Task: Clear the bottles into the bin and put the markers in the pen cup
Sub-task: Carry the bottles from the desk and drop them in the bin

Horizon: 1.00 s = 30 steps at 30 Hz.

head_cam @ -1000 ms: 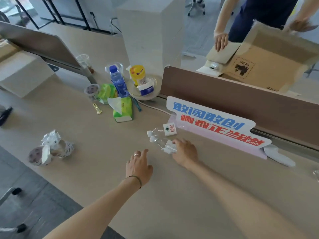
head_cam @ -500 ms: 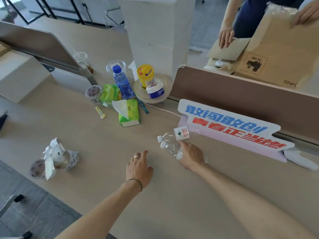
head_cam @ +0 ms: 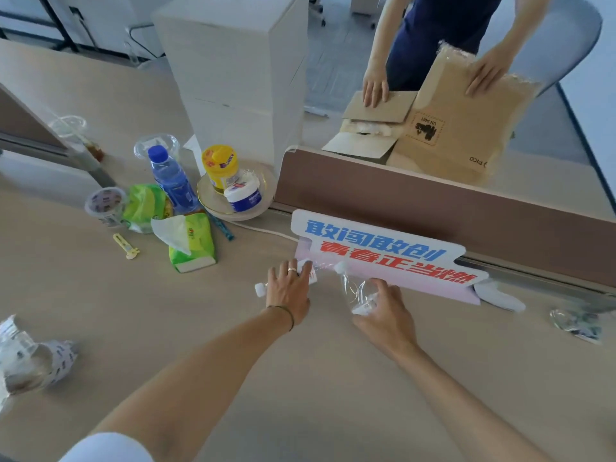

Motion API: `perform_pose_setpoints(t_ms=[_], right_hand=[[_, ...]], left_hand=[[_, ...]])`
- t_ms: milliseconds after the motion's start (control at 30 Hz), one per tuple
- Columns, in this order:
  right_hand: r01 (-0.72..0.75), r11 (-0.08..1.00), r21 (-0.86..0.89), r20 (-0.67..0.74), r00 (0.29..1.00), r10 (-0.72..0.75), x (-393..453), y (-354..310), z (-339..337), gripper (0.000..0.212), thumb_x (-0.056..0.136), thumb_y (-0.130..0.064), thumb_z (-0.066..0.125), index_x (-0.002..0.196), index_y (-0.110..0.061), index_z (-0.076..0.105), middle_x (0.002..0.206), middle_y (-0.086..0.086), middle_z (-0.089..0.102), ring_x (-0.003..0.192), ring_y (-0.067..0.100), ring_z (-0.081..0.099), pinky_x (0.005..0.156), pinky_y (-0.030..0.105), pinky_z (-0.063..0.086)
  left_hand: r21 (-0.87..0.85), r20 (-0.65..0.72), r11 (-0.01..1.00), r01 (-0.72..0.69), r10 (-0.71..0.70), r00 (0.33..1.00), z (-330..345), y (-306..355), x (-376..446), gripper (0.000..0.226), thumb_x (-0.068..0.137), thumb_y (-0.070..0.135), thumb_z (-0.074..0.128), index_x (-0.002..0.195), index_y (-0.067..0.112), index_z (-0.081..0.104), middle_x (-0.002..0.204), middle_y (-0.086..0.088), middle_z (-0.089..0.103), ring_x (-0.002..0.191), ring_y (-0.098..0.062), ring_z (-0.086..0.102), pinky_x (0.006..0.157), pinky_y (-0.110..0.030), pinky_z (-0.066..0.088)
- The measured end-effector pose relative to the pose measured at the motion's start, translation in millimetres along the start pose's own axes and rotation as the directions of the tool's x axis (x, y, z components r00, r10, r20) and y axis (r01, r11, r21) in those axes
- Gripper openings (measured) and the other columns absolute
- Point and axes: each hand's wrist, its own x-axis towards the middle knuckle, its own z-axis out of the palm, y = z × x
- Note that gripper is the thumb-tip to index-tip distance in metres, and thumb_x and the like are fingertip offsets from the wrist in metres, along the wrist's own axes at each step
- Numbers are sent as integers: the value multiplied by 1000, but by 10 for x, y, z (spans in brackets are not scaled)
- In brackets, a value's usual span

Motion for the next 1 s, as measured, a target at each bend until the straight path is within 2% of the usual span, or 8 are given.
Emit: perform_pose_setpoints(t_ms=[100,167,233,333,433,633,800,1000], right_hand=[[-46,999,21,-12,999,47,-19,126,-70,67,73,-30,69,131,-46,40,110,-7,46,96,23,63,85,36,51],[-72,997,19,-14,997,72,-17,190,-100,65,74,-33,68,132,-45,41,110,-7,45,94,24,64,85,36,51],[-94,995,18,-12,996,94,-8,242,-118,64,75,-34,68,133,-43,42,112,-8,44,92,23,63,83,34,50],[-97,995,20,-11,995,97,13,302,-114,67,74,-33,69,134,-41,42,115,-8,44,94,21,63,81,32,49],[-80,997,24,-20,997,80,35,312,-110,69,74,-29,70,136,-39,42,116,-9,44,99,21,64,81,32,50],[-105,986,127,-45,993,111,-14,188,-102,68,73,-31,71,134,-42,42,120,-9,56,108,19,62,89,35,51],[-152,932,330,-132,970,205,-170,105,-203,66,72,-37,68,132,-43,42,101,-15,69,94,18,69,85,37,56],[-192,905,380,-262,916,304,-547,326,-523,63,75,-38,70,131,-40,41,99,-15,69,93,18,68,86,36,53]], left_hand=[[38,1,999,-7,7,1000,91,82,281,90,88,42,67,159,23,16,161,-16,26,147,-35,26,118,-53,27],[53,10,999,7,-7,1000,181,115,429,91,89,43,66,160,24,12,162,-16,25,146,-35,28,117,-54,27],[59,7,998,24,-25,1000,269,134,541,88,90,40,62,160,24,11,156,-14,38,138,-32,38,113,-51,30],[49,8,998,31,-31,999,349,134,668,83,93,31,61,159,23,11,133,-8,60,121,-28,54,106,-46,34],[29,-9,999,25,-25,1000,321,106,703,81,89,25,65,155,24,18,120,-6,65,110,-28,60,103,-44,39],[-186,-36,982,-17,11,999,19,144,370,81,79,37,67,148,30,26,119,-9,55,102,-31,60,95,-41,46],[-391,-19,920,-27,21,1000,-284,388,44,86,76,39,67,151,42,24,122,-4,43,93,-35,65,71,-36,50],[-476,4,878,-52,62,998,-393,940,-317,83,85,45,63,154,38,17,128,-3,60,111,-32,63,90,-41,51]])
